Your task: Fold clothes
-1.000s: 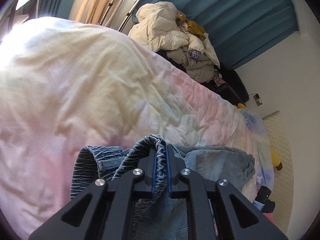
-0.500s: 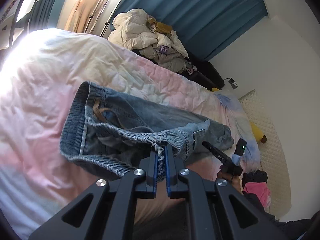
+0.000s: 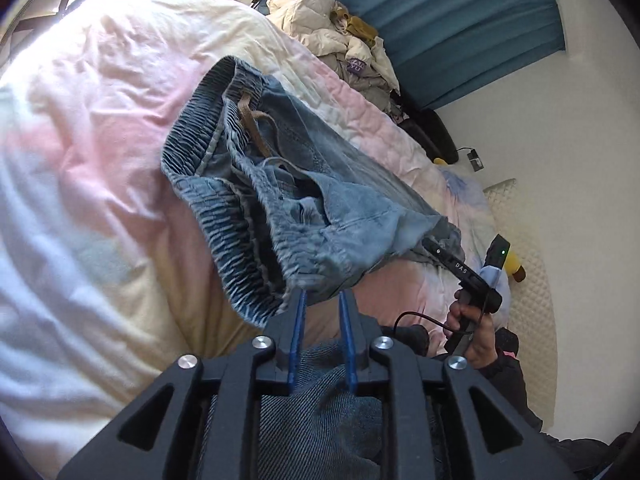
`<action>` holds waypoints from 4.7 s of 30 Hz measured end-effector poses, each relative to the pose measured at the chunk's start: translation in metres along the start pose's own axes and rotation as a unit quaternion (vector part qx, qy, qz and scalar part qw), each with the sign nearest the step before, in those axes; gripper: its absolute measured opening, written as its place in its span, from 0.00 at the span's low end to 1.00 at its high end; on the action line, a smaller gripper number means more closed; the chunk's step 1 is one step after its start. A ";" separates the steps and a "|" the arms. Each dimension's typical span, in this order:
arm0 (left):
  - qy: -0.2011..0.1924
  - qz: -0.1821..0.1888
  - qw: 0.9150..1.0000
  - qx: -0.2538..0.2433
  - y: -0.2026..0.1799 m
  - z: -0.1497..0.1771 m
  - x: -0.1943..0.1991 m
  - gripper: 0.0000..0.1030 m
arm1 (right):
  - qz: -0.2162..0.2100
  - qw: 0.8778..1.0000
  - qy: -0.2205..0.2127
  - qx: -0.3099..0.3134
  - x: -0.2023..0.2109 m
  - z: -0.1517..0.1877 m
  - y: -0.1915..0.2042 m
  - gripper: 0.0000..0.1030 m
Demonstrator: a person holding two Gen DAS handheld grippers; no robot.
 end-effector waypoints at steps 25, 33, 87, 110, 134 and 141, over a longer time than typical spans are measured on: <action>-0.002 0.039 0.989 0.141 0.097 -0.214 -0.167 0.47 | -0.069 0.990 -0.018 -0.120 -0.036 -0.023 -0.031 0.23; 0.016 -0.014 0.990 0.139 0.097 -0.232 -0.214 0.31 | -0.067 0.987 -0.010 -0.148 -0.058 -0.026 -0.044 0.24; -0.105 -0.127 0.959 -0.231 -0.134 -0.170 -0.189 0.70 | 0.072 0.980 -0.138 -0.124 -0.002 -0.058 -0.097 0.26; 0.008 -0.140 0.906 -0.400 -0.192 -0.014 -0.320 0.70 | 0.146 0.949 -0.148 -0.235 0.015 -0.092 -0.216 0.27; 0.019 -0.174 0.906 -0.387 -0.163 -0.025 -0.357 0.27 | 0.256 0.910 -0.119 -0.303 -0.098 -0.129 -0.345 0.20; -0.001 -0.133 0.931 -0.340 -0.169 -0.039 -0.333 0.04 | 0.260 0.905 -0.166 -0.293 -0.042 -0.132 -0.331 0.04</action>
Point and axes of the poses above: each gripper's, at about its wrist camera, not at the fingertips, and x roughly against the way its jaws point, y to its left, z to its underside, the point moved 5 cm from there along -x, roughly the way its jaws point, and after that the axes turned 3 degrees about -y, right-handed, at the moved point
